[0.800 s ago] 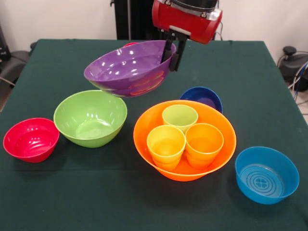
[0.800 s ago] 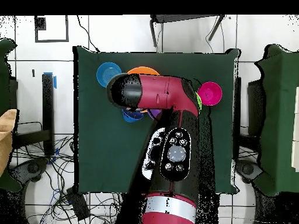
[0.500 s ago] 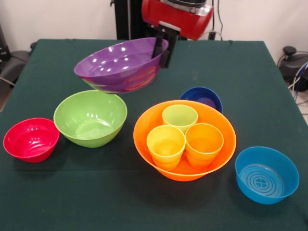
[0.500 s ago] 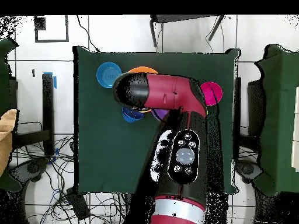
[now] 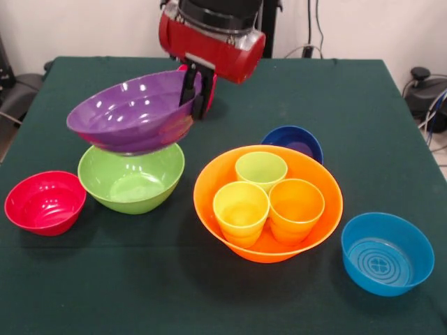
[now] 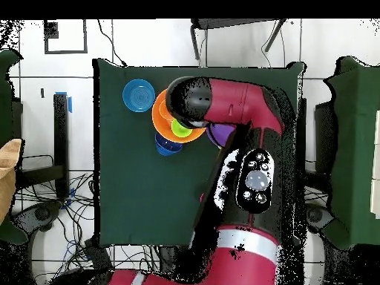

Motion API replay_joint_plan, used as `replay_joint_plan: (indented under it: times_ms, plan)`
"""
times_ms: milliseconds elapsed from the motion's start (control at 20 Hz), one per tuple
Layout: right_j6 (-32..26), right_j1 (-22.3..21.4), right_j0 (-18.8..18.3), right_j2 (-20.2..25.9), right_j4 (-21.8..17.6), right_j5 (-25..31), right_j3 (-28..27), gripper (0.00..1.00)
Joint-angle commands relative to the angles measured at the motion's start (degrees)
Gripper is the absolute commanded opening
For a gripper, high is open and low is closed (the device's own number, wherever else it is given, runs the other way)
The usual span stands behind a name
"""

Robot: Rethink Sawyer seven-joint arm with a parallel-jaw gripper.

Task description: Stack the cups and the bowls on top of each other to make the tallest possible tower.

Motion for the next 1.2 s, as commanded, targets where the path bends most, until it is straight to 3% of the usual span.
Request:
replay_joint_plan:
  times_ms: [50,350,600,950,1200]
  plan:
    - [2.71,12.22,2.76,5.29,-0.65,12.66,-18.11,0.0]
    - [2.66,17.86,4.67,2.97,-1.23,27.93,-32.0,0.0]
    - [4.11,21.56,5.87,1.54,-1.03,35.0,-39.7,0.0]
    - [7.37,25.75,7.39,-2.21,-1.65,40.38,-46.1,0.0]
    - [10.98,27.03,8.83,-3.98,-0.97,38.44,-47.09,0.0]
